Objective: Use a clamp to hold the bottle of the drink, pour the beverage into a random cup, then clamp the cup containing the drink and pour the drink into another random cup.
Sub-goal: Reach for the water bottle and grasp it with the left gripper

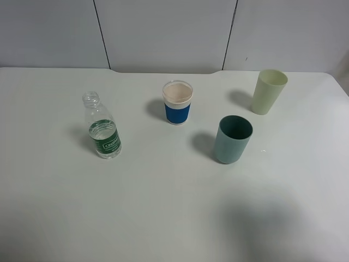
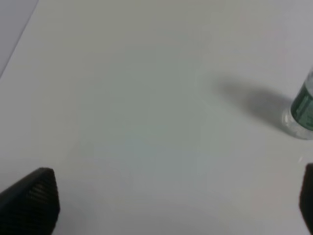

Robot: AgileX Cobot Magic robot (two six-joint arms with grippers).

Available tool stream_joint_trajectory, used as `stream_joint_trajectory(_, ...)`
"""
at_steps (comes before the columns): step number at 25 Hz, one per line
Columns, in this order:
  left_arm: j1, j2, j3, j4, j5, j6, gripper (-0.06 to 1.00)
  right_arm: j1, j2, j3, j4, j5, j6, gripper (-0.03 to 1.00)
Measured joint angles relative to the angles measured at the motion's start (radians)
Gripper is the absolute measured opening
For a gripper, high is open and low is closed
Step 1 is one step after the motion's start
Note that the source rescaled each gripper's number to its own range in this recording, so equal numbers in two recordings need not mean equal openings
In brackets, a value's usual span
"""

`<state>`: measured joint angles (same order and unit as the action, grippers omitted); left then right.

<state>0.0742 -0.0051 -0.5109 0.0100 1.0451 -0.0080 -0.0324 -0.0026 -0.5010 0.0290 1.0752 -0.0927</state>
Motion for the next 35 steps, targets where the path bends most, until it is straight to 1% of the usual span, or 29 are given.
stream_joint_trajectory(17,0.0,0.003,0.0,-0.002,0.0,0.0,1.0,0.0,0.0,0.0,0.0,0.0,0.0,0.6)
stream_joint_trajectory(23,0.0,0.116,-0.017,-0.026,-0.012,0.008,1.0,0.0,0.0,0.0,0.0,0.0,0.0,0.6)
stream_joint_trajectory(27,0.0,0.276,-0.053,-0.064,-0.061,0.097,1.0,0.0,0.0,0.0,0.0,0.0,0.0,0.6)
stream_joint_trajectory(28,0.0,0.313,-0.06,-0.079,-0.065,0.131,1.0,0.0,0.0,0.0,0.0,0.0,0.0,0.6)
stream_joint_trajectory(29,0.0,0.313,-0.06,-0.079,-0.065,0.131,1.0,0.0,0.0,0.0,0.0,0.0,0.0,0.6)
stream_joint_trajectory(33,0.0,0.421,-0.068,-0.128,-0.069,0.21,1.0,0.0,0.0,0.0,0.0,0.0,0.0,0.6)
stream_joint_trajectory(34,0.0,0.474,-0.072,-0.156,-0.074,0.253,1.0,0.0,0.0,0.0,0.0,0.0,0.0,0.6)
stream_joint_trajectory(35,0.0,0.474,-0.072,-0.156,-0.074,0.253,1.0,0.0,0.0,0.0,0.0,0.0,0.0,0.6)
